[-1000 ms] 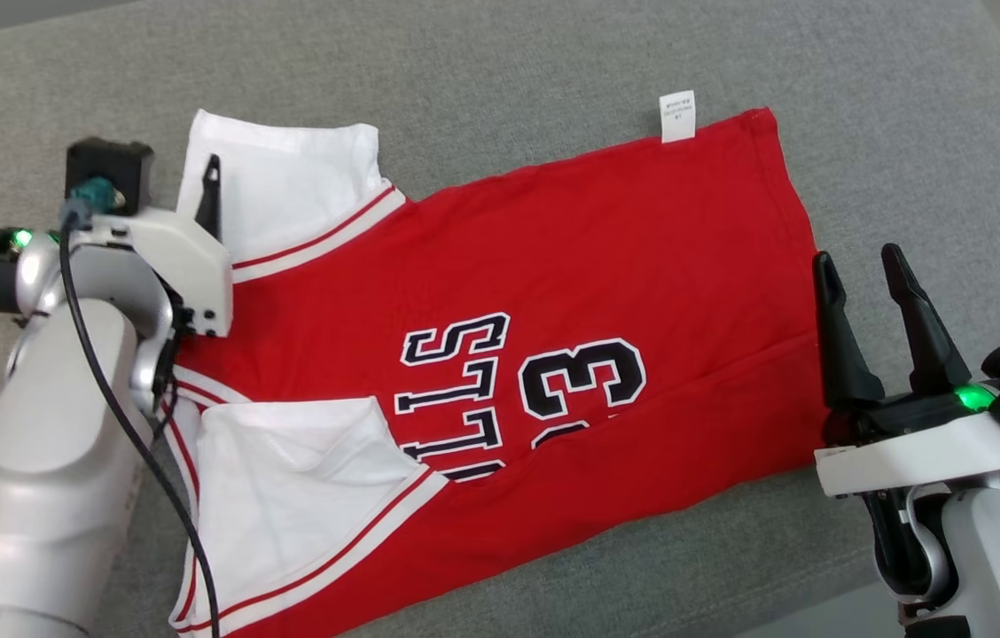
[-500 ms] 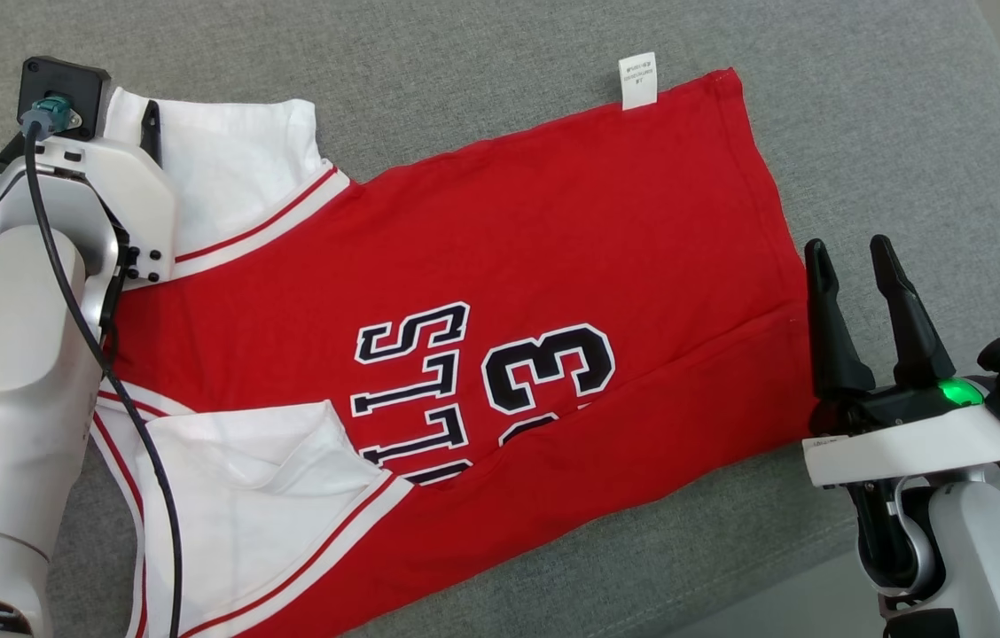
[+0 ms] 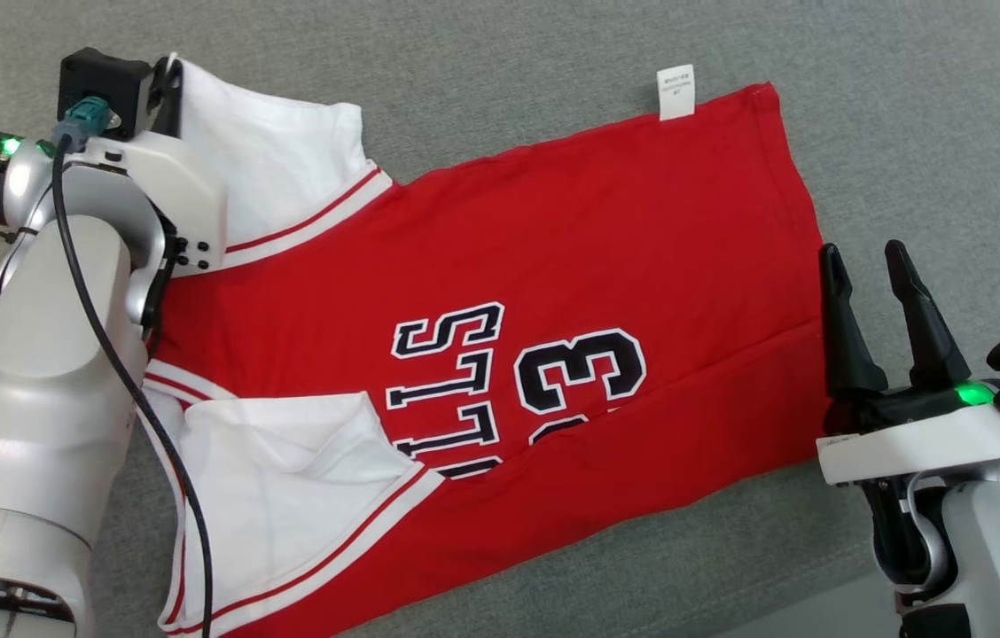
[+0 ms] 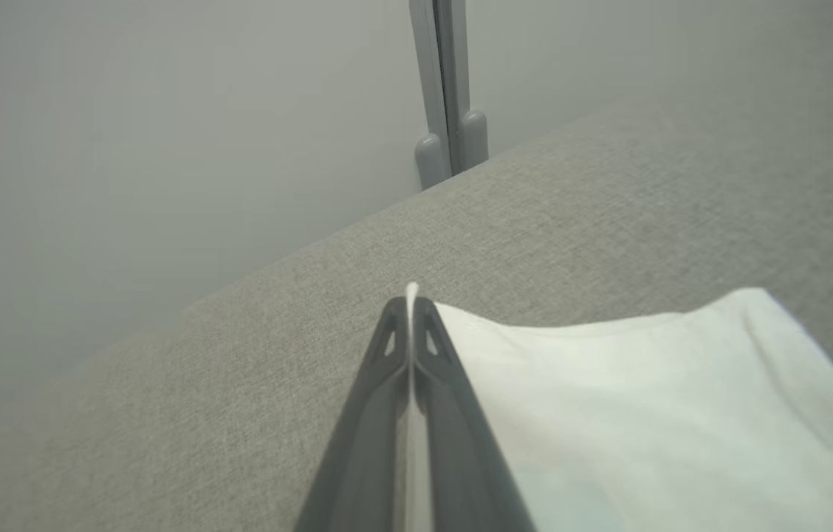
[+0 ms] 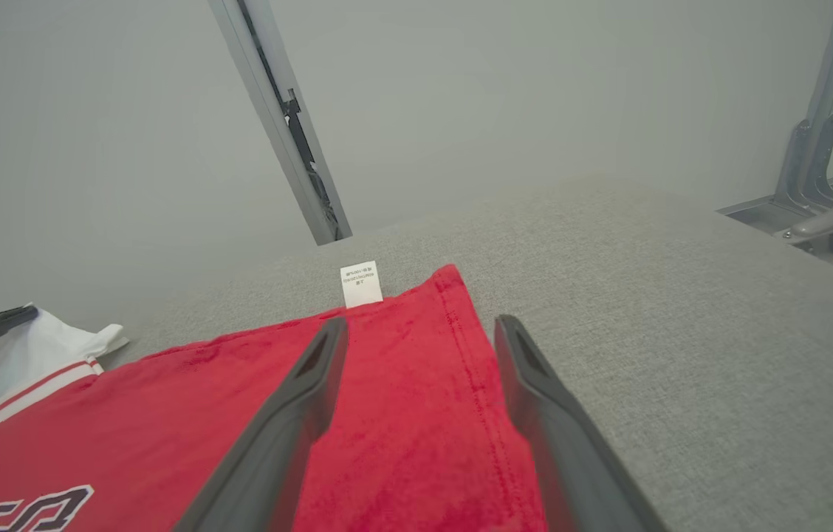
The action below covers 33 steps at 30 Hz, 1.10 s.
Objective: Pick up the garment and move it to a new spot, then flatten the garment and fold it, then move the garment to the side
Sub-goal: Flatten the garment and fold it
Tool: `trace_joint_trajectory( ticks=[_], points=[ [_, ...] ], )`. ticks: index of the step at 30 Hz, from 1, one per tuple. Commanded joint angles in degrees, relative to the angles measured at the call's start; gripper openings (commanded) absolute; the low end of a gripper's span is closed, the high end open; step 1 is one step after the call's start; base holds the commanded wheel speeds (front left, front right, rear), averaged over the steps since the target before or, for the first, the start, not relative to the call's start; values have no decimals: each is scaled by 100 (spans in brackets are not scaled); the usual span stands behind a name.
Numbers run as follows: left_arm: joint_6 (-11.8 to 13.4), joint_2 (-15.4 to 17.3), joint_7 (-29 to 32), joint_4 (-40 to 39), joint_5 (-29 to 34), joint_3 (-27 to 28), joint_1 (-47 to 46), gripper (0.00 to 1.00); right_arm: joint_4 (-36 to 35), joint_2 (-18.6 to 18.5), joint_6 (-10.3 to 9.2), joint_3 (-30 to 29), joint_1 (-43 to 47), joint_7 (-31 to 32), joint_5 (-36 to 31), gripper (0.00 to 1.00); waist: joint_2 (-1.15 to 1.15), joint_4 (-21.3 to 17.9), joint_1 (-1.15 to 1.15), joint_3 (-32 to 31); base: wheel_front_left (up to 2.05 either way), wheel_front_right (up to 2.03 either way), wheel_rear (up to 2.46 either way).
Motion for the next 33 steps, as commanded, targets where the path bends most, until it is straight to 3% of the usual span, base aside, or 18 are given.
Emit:
trace_joint_trajectory(
  ticks=[1,9,13,18,23,33],
  points=[
    [-51,-29,-170,-81,-42,0,61,0,56,-139,0,-8,-104,-27,-96,100,0,154,0,-70,0,0,0],
    [-165,-357,-737,-621,-149,-111,347,0,678,-1018,0,256,-943,302,-332,100,0,675,0,-130,0,0,0],
    [-139,-515,-820,-945,-195,-177,519,0,1121,-1890,-1,945,-1509,592,-605,100,0,961,0,-105,0,0,0],
    [-106,-643,-881,-1356,-234,-260,714,0,1799,-2536,-1,1552,-2131,779,-267,100,0,1290,0,-34,0,0,0],
    [-134,-707,-833,-1685,-262,-373,874,0,2375,-2890,-1,1873,-2562,799,312,100,0,1554,0,73,0,0,0],
    [-119,-634,-732,-2160,-310,-465,1081,0,3134,-3008,-1,2430,-3110,838,1054,100,0,1680,0,191,0,0,0]
  ],
)
